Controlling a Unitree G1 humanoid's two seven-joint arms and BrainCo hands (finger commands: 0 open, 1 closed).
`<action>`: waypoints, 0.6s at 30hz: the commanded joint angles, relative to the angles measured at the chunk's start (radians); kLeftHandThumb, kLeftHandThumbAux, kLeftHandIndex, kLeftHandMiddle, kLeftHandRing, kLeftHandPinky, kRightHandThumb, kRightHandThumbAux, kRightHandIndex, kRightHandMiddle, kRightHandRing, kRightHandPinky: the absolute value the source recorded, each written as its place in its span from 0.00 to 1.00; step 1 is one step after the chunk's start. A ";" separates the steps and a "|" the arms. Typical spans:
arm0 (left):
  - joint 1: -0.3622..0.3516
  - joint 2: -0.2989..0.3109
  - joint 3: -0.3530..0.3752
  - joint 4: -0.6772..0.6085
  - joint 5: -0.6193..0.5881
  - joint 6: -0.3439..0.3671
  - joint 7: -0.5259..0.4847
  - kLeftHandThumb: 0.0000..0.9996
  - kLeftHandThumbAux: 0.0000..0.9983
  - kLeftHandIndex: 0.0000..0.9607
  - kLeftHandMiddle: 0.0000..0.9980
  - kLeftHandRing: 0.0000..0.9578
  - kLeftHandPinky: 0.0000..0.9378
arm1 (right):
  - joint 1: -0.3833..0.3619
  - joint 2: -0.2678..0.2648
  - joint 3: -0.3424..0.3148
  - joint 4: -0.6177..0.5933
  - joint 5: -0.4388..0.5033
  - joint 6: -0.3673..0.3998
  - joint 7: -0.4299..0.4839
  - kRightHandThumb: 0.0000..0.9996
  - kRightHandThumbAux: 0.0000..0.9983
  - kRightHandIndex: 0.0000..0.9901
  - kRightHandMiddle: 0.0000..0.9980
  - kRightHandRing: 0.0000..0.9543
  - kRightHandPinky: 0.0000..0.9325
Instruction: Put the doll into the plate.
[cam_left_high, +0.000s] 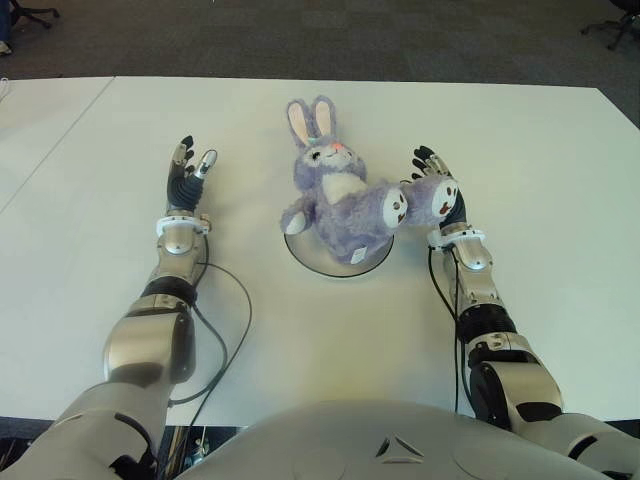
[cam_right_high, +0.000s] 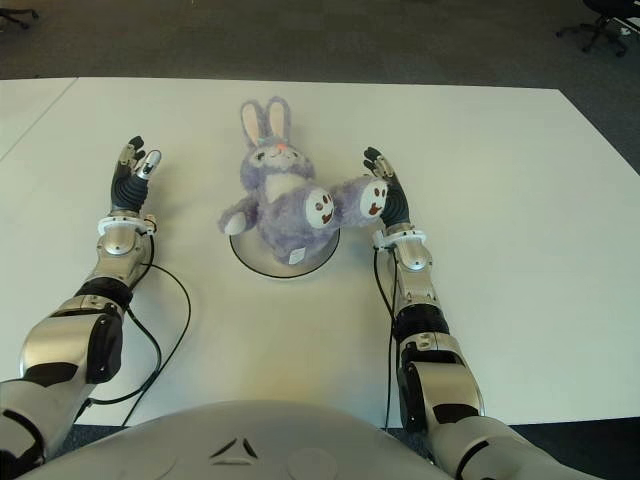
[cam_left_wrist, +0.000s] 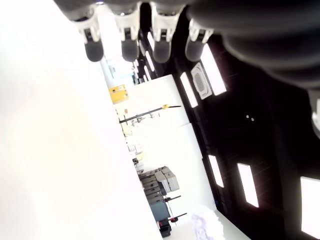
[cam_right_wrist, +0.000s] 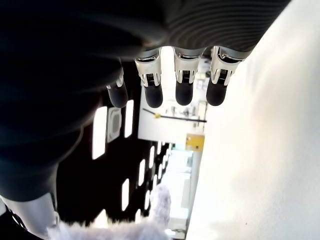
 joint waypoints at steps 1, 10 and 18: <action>0.014 -0.071 -0.034 -0.001 0.000 0.004 -0.023 0.00 0.34 0.00 0.00 0.00 0.00 | 0.049 0.040 -0.005 0.087 0.011 -0.044 0.007 0.13 0.69 0.03 0.06 0.03 0.03; 0.000 -0.145 -0.089 0.003 0.007 0.035 -0.118 0.00 0.34 0.00 0.00 0.00 0.00 | 0.018 0.077 -0.021 0.177 0.004 -0.118 -0.025 0.12 0.70 0.04 0.06 0.03 0.04; -0.033 -0.236 -0.140 0.076 0.021 0.181 -0.170 0.00 0.31 0.00 0.00 0.00 0.00 | -0.086 0.163 -0.036 0.416 -0.042 -0.167 -0.210 0.08 0.76 0.04 0.06 0.04 0.05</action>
